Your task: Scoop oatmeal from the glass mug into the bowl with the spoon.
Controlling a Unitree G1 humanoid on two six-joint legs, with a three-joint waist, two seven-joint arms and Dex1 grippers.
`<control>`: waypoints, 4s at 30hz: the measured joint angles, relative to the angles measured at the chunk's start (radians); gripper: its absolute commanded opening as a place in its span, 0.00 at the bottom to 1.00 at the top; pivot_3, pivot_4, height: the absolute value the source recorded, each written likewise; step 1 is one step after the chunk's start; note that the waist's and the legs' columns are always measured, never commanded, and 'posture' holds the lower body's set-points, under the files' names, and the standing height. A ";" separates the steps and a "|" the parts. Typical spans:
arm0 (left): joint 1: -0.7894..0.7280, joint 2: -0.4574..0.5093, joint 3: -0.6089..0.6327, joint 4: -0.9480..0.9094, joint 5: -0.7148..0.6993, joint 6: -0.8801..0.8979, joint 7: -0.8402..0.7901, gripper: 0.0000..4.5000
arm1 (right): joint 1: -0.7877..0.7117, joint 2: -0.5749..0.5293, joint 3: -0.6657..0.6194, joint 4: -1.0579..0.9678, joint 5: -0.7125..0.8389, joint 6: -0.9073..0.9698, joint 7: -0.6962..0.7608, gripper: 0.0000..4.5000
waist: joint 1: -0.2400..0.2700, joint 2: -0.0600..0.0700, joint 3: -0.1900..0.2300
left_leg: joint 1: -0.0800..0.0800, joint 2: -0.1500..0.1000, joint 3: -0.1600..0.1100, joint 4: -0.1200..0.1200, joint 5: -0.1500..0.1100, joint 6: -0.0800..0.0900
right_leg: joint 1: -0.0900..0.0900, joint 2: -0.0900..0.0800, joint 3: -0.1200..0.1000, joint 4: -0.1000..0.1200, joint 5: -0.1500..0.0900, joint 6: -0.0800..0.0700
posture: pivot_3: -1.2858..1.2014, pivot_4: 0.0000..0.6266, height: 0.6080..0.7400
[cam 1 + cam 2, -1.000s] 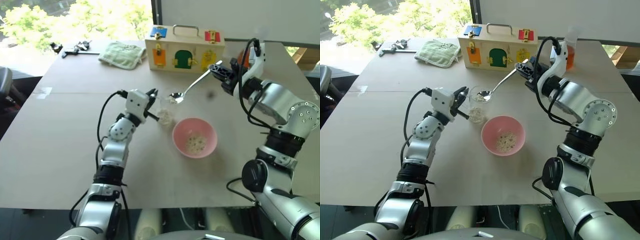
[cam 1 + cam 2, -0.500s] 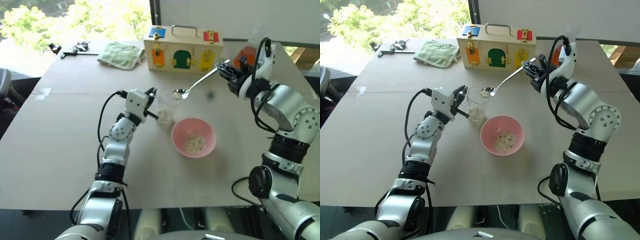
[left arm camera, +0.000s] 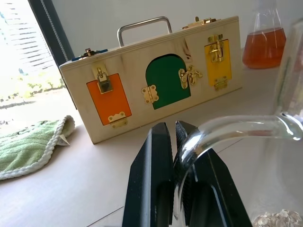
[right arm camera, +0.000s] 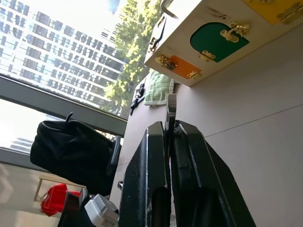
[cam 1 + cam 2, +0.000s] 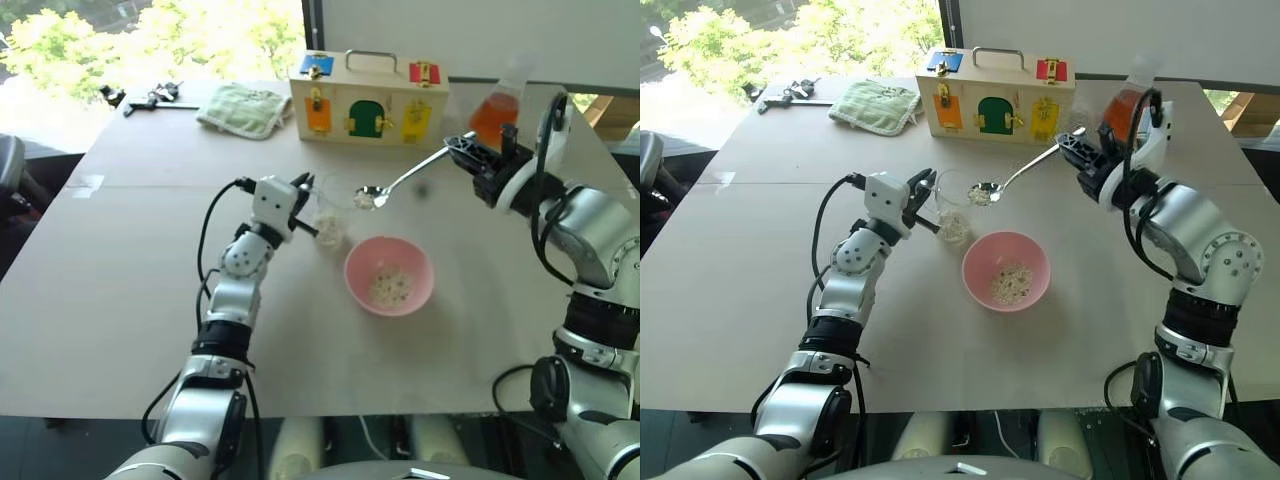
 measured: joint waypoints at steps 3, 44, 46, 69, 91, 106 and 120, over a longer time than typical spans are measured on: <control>-0.008 0.000 0.000 0.015 -0.001 -0.006 -0.002 0.00 | 0.044 -0.035 0.011 -0.034 0.046 -0.014 0.014 0.00 | 0.001 0.000 0.000 | 0.000 0.000 0.000 0.000 0.000 0.000 | 0.000 0.000 0.000 0.000 0.000 0.000 | 0.52 0.24 1.00; -0.032 0.002 -0.001 0.056 -0.009 -0.022 -0.021 0.00 | 0.066 -0.465 0.309 -0.324 -0.495 0.060 0.630 0.00 | 0.011 -0.001 0.000 | 0.000 0.000 -0.001 0.001 0.000 0.000 | 0.000 0.000 0.000 -0.001 0.001 0.001 | 0.52 0.24 1.00; -0.032 0.002 -0.001 0.056 -0.009 -0.022 -0.021 0.00 | 0.054 -0.488 0.325 -0.345 -0.545 0.063 0.670 0.00 | 0.011 -0.001 0.000 | 0.000 0.000 0.000 0.001 0.000 0.000 | 0.000 0.000 0.000 -0.001 0.001 0.001 | 0.52 0.24 1.00; -0.032 -0.011 -0.003 0.059 -0.008 -0.023 -0.019 0.00 | 0.006 -0.299 0.171 -0.215 -0.418 0.105 0.582 0.00 | 0.024 -0.001 0.000 | 0.000 -0.001 0.000 0.002 0.000 0.000 | 0.001 0.000 -0.001 0.000 0.001 0.001 | 0.52 0.24 1.00; -0.034 -0.013 -0.003 0.062 -0.007 -0.027 -0.010 0.00 | -0.164 -0.037 0.333 -0.011 -0.603 -0.056 0.449 0.20 | 0.022 -0.001 0.000 | 0.000 0.000 0.000 0.002 0.000 0.000 | 0.001 0.000 0.000 0.000 0.001 0.001 | 0.52 0.24 1.00; 0.012 -0.010 0.042 0.050 -0.052 -0.018 0.041 0.00 | -0.114 -0.020 0.222 -0.054 -0.581 -0.018 0.545 0.84 | 0.014 -0.001 -0.001 | 0.000 0.000 0.000 0.002 0.000 0.000 | 0.001 0.000 0.000 0.000 0.001 0.001 | 0.52 0.24 1.00; 0.119 0.003 0.074 0.029 -0.110 -0.002 0.018 0.88 | -0.051 -0.009 0.128 -0.060 -0.535 -0.034 0.563 0.85 | 0.003 0.002 -0.002 | 0.002 0.000 0.002 0.001 0.000 0.000 | 0.001 0.000 0.001 0.000 0.001 0.001 | 0.52 0.24 1.00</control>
